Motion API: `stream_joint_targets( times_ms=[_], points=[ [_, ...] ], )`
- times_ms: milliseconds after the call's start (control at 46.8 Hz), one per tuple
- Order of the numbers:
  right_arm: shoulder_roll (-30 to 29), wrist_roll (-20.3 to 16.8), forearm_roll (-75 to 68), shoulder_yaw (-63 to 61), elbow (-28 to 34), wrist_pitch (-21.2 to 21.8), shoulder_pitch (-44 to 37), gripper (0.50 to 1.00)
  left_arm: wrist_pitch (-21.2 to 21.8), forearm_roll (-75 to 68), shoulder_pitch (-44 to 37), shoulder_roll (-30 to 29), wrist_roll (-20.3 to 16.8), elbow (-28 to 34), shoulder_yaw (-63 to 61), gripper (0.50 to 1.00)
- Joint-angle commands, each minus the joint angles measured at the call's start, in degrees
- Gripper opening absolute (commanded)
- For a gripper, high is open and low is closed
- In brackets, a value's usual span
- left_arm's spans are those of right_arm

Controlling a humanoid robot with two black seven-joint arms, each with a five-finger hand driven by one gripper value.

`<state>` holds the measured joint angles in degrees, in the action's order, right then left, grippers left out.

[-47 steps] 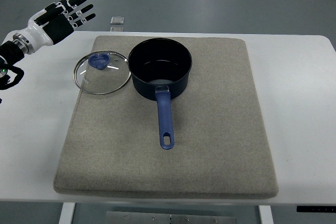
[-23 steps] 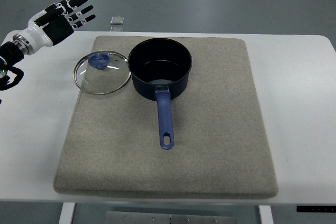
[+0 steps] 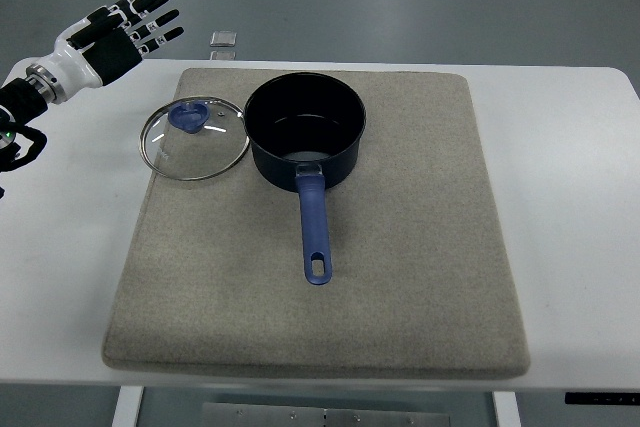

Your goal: Open pot lid and place left with left hand

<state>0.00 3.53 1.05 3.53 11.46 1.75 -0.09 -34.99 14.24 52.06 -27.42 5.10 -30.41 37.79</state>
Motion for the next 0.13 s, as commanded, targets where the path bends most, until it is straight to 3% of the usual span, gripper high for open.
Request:
stream_joint_targets(
  times_ms=[0,107],
  points=[
    [0.00,-0.19,-0.17,-0.19,-0.03,-0.08,0.00,0.917,-0.01,0.00,0.15,0.00,0.00,0.00,0.00,0.992],
    [0.00,-0.19,-0.17,-0.19,-0.12,-0.17,0.00,0.917,-0.01,0.00,0.24,0.17,0.00,0.00,0.00,0.992]
  ],
)
